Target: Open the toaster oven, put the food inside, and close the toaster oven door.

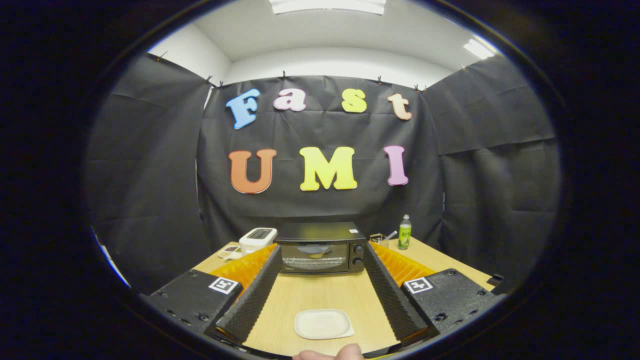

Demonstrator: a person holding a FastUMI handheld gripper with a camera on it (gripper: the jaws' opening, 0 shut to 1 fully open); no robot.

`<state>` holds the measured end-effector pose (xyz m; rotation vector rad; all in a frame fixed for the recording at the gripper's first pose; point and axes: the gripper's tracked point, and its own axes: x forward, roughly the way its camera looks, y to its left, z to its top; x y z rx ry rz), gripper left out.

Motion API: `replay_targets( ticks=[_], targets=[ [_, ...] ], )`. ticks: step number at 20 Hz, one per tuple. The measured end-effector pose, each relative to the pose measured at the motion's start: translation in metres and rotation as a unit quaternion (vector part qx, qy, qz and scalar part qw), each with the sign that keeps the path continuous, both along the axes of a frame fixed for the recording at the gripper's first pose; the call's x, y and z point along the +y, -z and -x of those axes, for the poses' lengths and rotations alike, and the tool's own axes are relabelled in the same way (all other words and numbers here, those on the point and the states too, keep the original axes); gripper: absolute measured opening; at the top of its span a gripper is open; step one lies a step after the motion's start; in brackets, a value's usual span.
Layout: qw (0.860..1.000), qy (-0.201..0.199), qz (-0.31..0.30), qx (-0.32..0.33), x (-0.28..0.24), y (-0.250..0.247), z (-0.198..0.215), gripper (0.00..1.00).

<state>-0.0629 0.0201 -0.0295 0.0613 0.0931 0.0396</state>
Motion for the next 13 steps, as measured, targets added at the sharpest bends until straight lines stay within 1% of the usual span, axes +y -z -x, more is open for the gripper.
replay_targets(
  ticks=[4,6,10,13],
  targets=[
    [1.0,0.015,-0.018,0.009,-0.008,0.002,-0.008,1.0],
    [1.0,0.01,-0.018,0.018,-0.002,0.005,-0.008,1.0],
    [1.0,0.009,-0.002,0.009,0.004,0.0,-0.008,1.0],
    [1.0,0.007,0.0,0.015,0.009,0.004,-0.01,1.0]
  ],
)
